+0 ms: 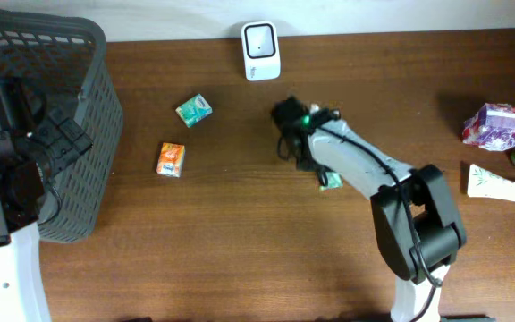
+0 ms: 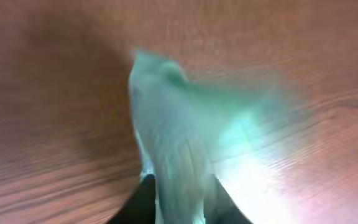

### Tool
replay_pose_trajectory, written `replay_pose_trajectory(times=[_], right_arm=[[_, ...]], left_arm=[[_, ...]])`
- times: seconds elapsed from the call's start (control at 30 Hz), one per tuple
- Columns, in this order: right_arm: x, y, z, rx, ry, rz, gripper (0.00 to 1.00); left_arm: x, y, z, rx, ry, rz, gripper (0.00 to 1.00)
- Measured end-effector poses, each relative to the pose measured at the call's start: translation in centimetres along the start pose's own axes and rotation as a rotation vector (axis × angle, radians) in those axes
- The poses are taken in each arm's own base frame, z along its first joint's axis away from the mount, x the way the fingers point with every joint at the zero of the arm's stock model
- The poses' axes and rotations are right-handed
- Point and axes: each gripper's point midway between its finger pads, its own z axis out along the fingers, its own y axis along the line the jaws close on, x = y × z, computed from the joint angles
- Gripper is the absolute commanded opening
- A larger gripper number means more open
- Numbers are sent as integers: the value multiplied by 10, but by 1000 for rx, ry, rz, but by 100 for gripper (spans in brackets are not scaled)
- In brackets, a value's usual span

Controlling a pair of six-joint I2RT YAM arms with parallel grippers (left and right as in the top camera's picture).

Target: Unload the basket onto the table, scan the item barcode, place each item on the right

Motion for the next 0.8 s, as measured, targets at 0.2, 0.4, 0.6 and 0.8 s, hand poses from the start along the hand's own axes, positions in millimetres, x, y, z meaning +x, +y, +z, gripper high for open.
replay_pose_trajectory(times=[0.2,0.4,0.6,0.8], right_arm=[[12,9,6,-41,33,9,43],[8,60,-35,-217,15,-112,50],[35,95,-54,-335,49,-238,36],[43,103,-67,-407,108,-268,49]], left_arm=[[0,0,0,0,1,0,99],[0,0,0,0,1,0,99],[0,0,0,0,1,0,99],[0,0,0,0,1,0,99]])
